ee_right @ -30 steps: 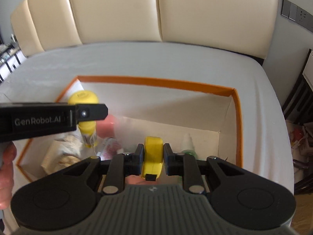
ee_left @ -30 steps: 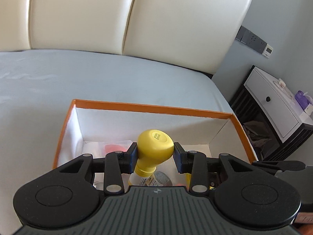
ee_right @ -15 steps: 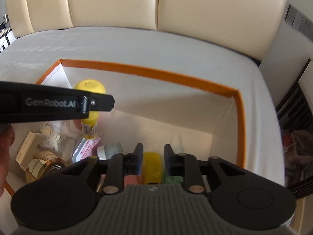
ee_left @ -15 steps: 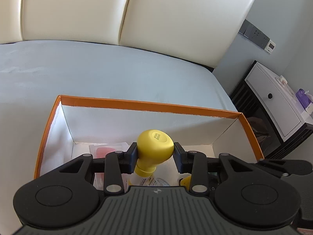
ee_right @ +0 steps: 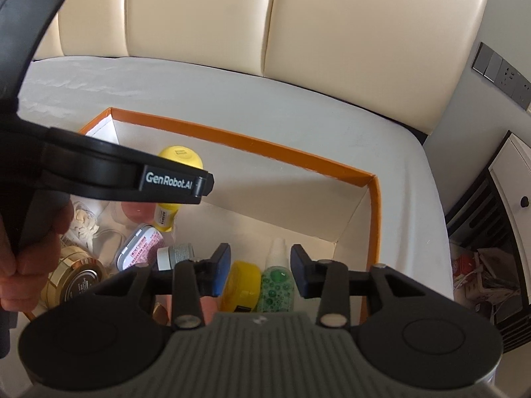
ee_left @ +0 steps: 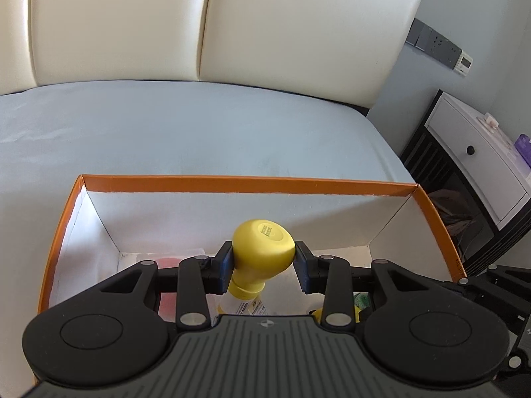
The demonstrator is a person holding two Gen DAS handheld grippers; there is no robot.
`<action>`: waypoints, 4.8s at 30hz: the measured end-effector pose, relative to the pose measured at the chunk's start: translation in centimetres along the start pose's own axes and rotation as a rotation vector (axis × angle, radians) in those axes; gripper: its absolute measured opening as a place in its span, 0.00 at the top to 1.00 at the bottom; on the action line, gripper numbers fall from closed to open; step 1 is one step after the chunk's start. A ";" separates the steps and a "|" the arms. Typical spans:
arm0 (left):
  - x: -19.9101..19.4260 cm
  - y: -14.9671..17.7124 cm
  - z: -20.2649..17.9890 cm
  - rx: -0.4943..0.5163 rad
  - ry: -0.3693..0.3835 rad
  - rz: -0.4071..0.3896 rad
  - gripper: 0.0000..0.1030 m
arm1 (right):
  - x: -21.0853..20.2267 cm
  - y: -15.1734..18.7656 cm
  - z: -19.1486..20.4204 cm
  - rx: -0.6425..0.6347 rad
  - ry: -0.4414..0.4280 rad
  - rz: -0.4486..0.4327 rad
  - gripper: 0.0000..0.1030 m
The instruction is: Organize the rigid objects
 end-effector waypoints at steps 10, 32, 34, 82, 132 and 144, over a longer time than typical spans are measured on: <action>-0.7 0.3 0.0 -0.005 0.004 -0.011 0.50 | -0.1 0.1 0.0 -0.001 0.013 -0.005 0.59; -12.7 0.9 -1.5 0.029 -0.041 -0.263 0.45 | -8.7 -0.4 1.5 -0.012 0.024 -0.103 0.56; -14.2 1.5 -1.8 0.032 -0.058 -0.305 0.44 | -10.1 -0.4 1.5 -0.003 0.017 -0.130 0.54; -22.8 20.3 2.1 -0.020 -0.361 -0.303 0.02 | -18.3 15.8 10.0 0.210 0.159 -0.303 0.08; -22.6 19.7 0.5 -0.006 -0.354 -0.296 0.02 | -18.8 16.7 8.1 0.306 0.173 -0.325 0.06; -22.8 19.9 0.5 -0.009 -0.339 -0.298 0.02 | -18.4 16.8 7.9 0.317 0.169 -0.312 0.06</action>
Point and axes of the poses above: each gripper's, at about its wrist camera, not at the fingertips, and x roughly the way its jaws point, z to its left, y to its underside, the point moved 1 cm from there along x, roughly the way its jaws point, and after that the axes turned 3 degrees about -z, right-handed, at the moved point
